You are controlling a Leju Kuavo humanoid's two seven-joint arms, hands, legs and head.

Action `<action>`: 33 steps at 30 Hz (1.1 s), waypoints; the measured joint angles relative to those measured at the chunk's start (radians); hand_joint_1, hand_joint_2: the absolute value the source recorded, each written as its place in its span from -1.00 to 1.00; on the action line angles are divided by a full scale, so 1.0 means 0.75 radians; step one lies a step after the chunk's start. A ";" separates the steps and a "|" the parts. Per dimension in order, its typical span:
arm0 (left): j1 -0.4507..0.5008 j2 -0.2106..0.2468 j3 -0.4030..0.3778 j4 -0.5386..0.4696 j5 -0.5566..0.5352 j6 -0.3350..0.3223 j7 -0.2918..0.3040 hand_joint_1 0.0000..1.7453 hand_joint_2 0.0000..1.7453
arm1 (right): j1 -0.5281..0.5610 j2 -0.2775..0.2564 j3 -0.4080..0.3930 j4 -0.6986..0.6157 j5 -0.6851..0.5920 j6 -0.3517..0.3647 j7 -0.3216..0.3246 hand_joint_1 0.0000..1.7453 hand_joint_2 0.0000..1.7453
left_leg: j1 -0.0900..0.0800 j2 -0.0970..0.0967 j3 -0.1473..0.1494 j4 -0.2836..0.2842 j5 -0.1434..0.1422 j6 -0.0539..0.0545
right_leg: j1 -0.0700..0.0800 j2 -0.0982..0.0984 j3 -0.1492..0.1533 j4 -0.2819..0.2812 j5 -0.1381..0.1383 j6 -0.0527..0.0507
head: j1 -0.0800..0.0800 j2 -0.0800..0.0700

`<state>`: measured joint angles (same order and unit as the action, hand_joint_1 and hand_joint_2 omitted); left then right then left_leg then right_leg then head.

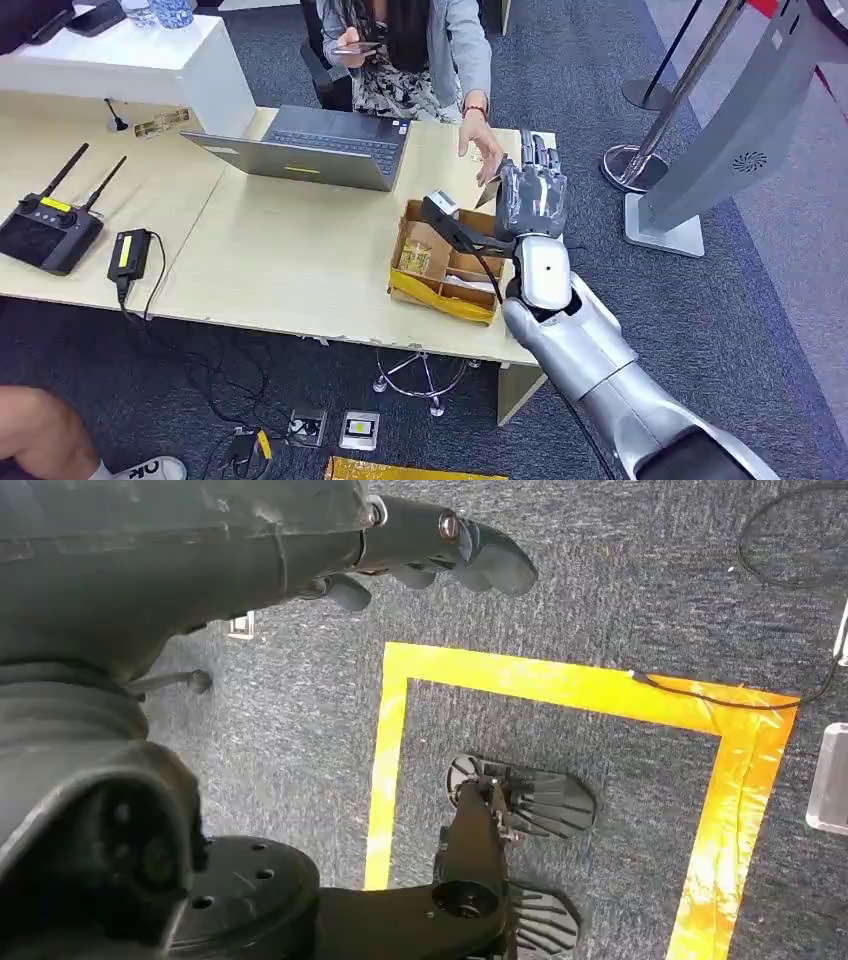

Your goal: Pass the card to the sensor for recognition and then transmit it.

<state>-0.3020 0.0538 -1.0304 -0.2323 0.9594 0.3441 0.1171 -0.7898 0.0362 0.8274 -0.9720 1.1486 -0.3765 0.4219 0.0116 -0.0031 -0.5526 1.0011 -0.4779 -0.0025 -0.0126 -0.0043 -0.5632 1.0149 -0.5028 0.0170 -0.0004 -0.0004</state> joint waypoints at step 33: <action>-0.004 -0.005 -0.001 0.000 0.016 -0.007 0.000 -1.00 -1.00 | -0.102 0.144 0.006 0.254 -0.036 -0.039 -0.066 1.00 1.00 | 0.000 0.000 0.000 0.000 0.000 0.000 | 0.000 0.000 0.000 0.000 0.000 0.000 | 0.000 0.000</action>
<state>-0.3053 0.0504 -1.0307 -0.2323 0.9712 0.3391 0.1171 -0.8666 0.1446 0.8320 -0.7817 1.1215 -0.4059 0.3727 0.0117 -0.0031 -0.5528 1.0011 -0.4779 -0.0025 -0.0126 -0.0045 -0.5633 1.0150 -0.5028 0.0170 -0.0004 -0.0004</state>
